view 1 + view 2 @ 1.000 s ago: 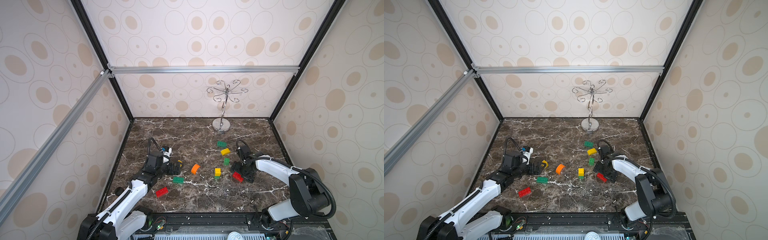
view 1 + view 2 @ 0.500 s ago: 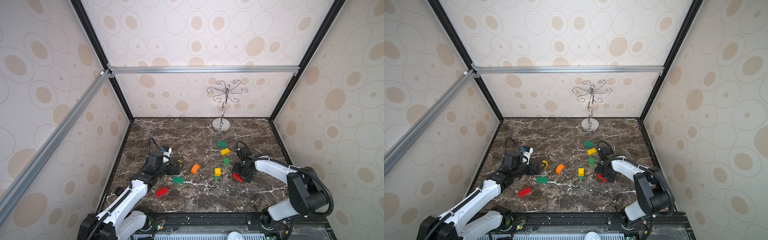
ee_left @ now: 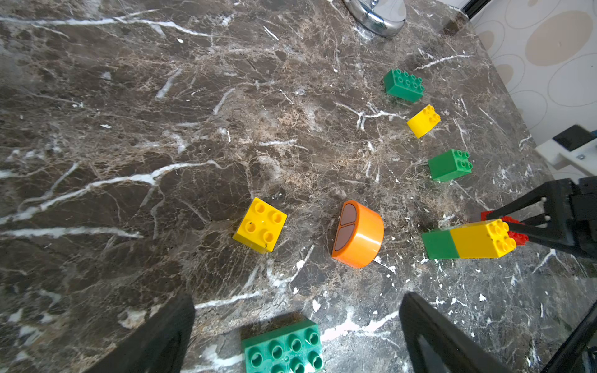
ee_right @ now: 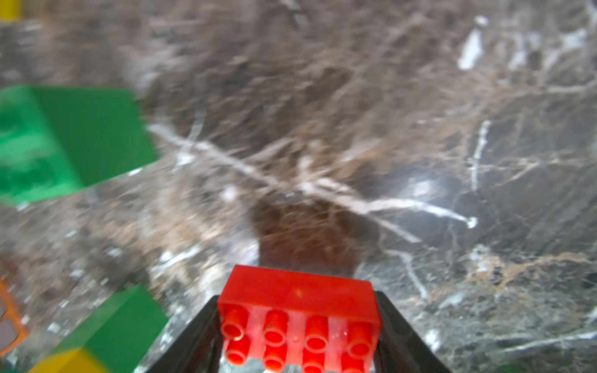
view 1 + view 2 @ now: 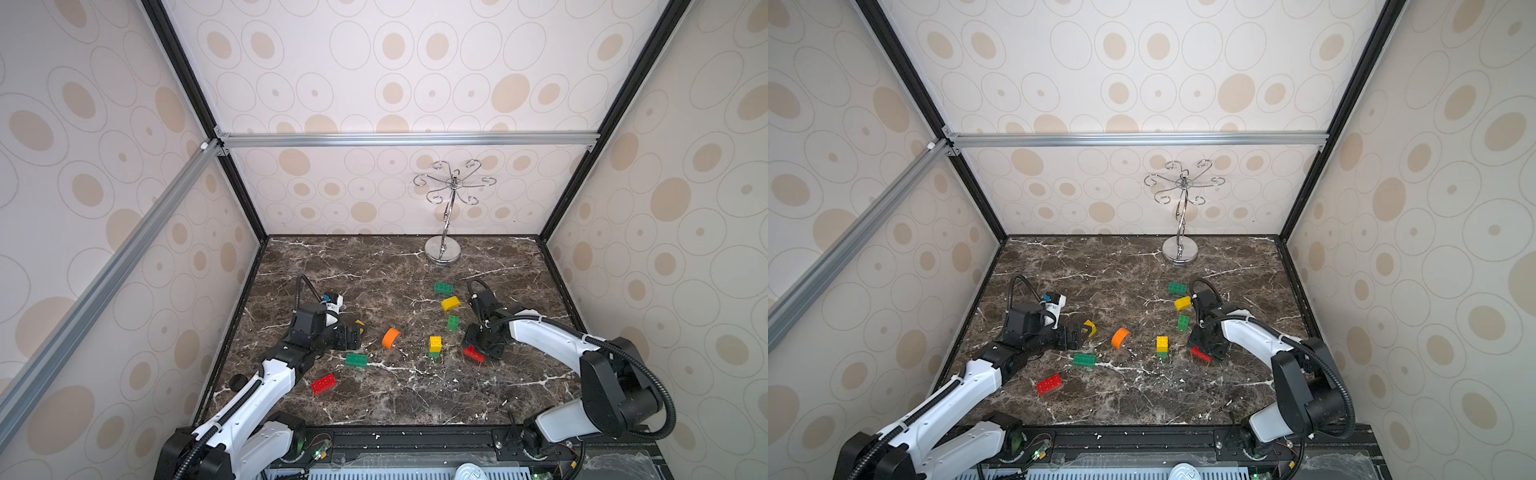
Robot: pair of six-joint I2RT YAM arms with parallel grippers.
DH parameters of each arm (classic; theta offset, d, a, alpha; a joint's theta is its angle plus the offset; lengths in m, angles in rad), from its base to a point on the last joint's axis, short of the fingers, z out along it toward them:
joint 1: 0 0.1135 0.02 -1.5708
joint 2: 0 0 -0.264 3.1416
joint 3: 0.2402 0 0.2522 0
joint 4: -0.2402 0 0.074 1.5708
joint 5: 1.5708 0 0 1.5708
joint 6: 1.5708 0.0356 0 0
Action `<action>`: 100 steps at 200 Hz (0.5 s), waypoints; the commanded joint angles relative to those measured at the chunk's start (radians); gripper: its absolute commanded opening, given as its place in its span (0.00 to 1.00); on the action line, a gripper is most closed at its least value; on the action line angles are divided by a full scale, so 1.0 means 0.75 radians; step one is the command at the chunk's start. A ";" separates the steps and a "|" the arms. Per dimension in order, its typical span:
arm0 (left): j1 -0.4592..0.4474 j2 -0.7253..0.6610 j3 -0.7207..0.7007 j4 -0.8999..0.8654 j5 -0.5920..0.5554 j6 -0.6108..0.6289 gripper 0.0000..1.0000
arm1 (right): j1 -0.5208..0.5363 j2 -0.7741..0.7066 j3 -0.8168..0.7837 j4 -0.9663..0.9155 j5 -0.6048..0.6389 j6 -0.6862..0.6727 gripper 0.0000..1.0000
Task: Assemble an ice cream with lego
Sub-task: Pick up the lego brick from the center of the board.
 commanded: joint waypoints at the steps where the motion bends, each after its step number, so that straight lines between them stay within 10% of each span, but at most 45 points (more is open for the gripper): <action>1: 0.008 -0.014 0.001 0.029 0.013 -0.005 1.00 | 0.062 -0.039 0.130 -0.130 0.007 -0.093 0.54; 100: 0.008 0.002 -0.015 0.083 0.106 -0.033 1.00 | 0.275 0.139 0.525 -0.349 -0.038 -0.325 0.54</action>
